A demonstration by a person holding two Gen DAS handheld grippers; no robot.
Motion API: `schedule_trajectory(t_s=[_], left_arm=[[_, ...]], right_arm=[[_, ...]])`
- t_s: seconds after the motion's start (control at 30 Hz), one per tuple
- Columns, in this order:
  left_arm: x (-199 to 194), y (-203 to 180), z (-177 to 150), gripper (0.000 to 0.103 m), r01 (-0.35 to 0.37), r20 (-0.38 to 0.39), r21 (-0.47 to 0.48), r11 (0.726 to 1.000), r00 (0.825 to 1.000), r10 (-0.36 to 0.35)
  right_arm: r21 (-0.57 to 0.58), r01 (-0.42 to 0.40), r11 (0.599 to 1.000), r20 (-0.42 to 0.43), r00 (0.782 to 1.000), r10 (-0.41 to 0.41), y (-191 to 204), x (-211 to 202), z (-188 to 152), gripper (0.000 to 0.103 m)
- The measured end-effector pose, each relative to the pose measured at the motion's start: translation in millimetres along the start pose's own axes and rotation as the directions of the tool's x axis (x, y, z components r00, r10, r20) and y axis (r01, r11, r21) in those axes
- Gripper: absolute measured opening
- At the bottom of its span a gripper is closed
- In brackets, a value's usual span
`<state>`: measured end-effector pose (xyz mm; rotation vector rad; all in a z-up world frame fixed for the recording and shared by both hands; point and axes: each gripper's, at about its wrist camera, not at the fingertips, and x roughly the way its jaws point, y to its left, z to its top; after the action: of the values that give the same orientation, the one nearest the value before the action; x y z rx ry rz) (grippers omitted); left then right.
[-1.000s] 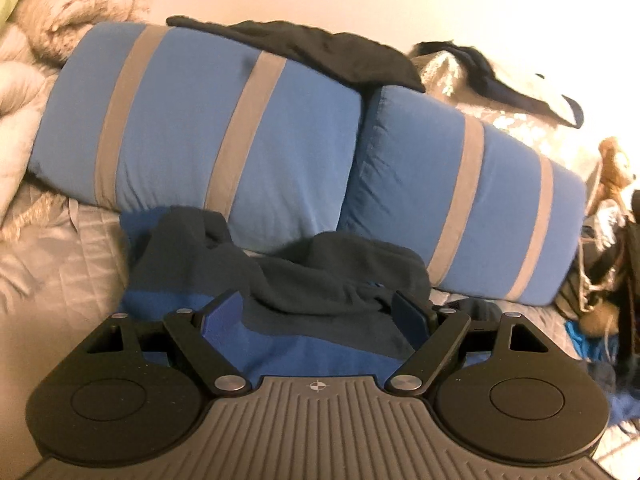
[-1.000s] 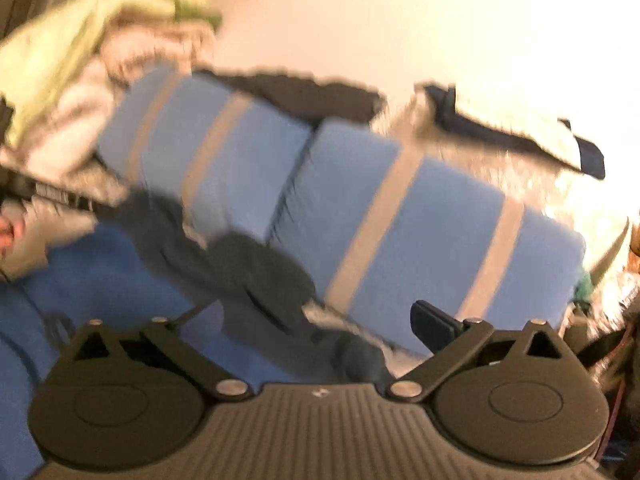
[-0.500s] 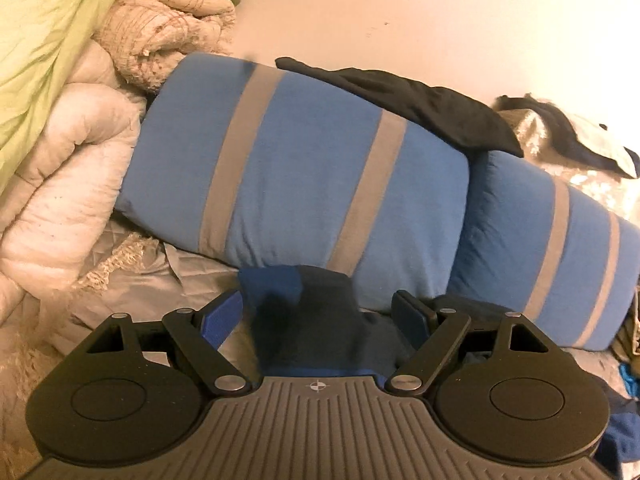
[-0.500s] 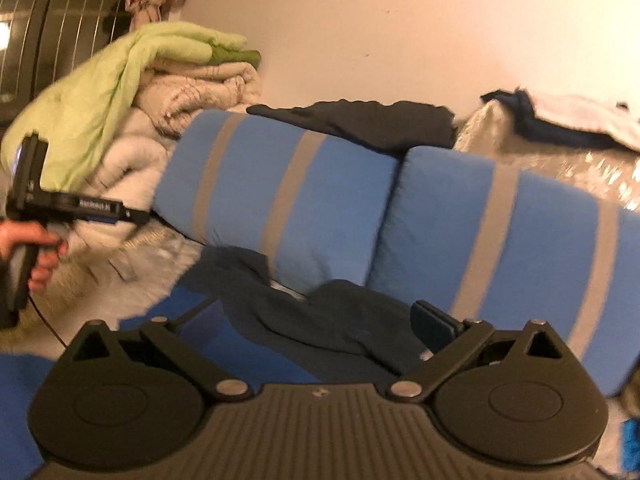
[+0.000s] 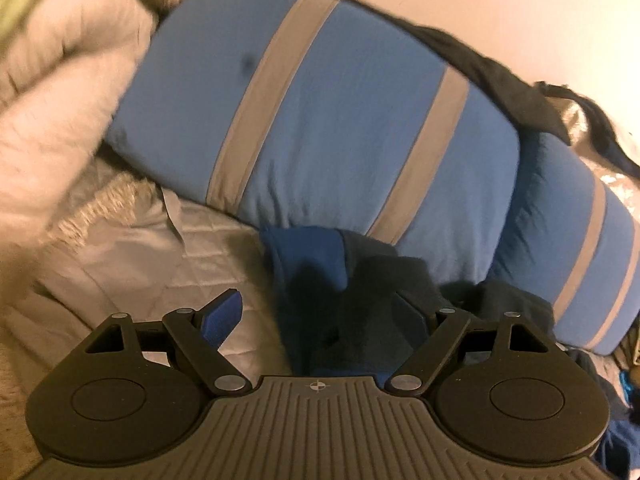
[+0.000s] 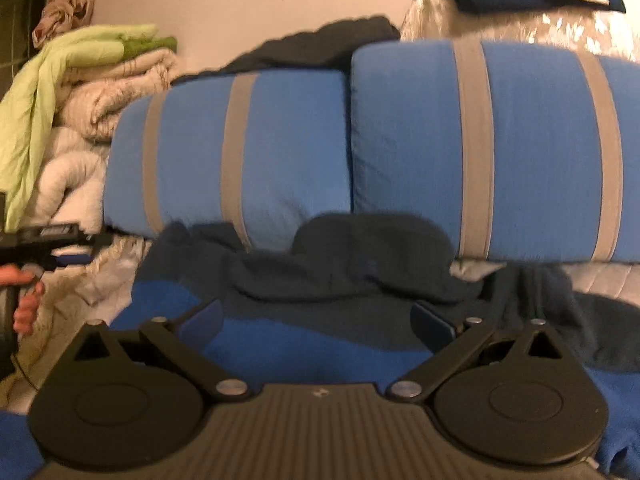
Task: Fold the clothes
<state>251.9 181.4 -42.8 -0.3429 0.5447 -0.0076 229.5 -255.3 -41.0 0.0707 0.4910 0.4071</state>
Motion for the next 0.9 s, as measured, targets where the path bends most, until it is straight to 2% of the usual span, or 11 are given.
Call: schedule_trajectory(t_s=[0.13,0.37,0.53,0.67,0.7,0.73,0.77,0.8,0.83,0.9], left_arm=[[33,9,2,0.082,-0.008,-0.034,-0.038,0.999,0.999,0.007],[79,20,8,0.081,-0.072,-0.047,-0.065,0.995,0.997,0.069],[104,33,14,0.081,-0.044,-0.049,-0.216,0.975,0.998,0.034],[117,41,21,0.081,0.028,-0.024,-0.323,0.946,0.999,-0.037],[120,43,23,0.078,0.057,-0.018,-0.351,0.935,0.998,-0.067],[122,44,24,0.059,0.084,-0.017,-0.379,0.922,0.995,-0.097],[122,44,25,0.047,0.102,-0.023,-0.396,0.912,0.992,-0.121],[121,40,27,0.032,0.105,-0.032,-0.392,0.914,0.991,-0.128],[117,35,28,0.022,0.099,-0.039,-0.374,0.922,0.992,-0.122],[107,28,31,0.010,0.103,-0.040,-0.352,0.930,0.991,-0.125]], right_arm=[[-0.005,0.006,1.000,0.004,1.000,-0.006,-2,3,-2,0.103],[0.041,-0.002,0.999,-0.013,1.000,0.003,-8,4,-5,0.103],[0.026,-0.030,0.999,-0.020,0.999,0.030,-4,5,-6,0.103],[0.015,-0.037,0.999,-0.034,0.999,0.037,-3,8,-7,0.103],[0.012,-0.034,0.999,-0.036,0.999,0.034,-3,9,-8,0.103],[0.006,-0.029,1.000,-0.035,0.999,0.029,-3,9,-8,0.103],[-0.001,-0.025,1.000,-0.032,0.999,0.025,-2,9,-8,0.103],[-0.008,-0.021,1.000,-0.029,0.999,0.021,-1,9,-8,0.103],[-0.014,-0.018,1.000,-0.027,0.999,0.017,-1,9,-8,0.103],[-0.022,-0.022,1.000,-0.025,0.999,0.021,0,8,-8,0.103]])
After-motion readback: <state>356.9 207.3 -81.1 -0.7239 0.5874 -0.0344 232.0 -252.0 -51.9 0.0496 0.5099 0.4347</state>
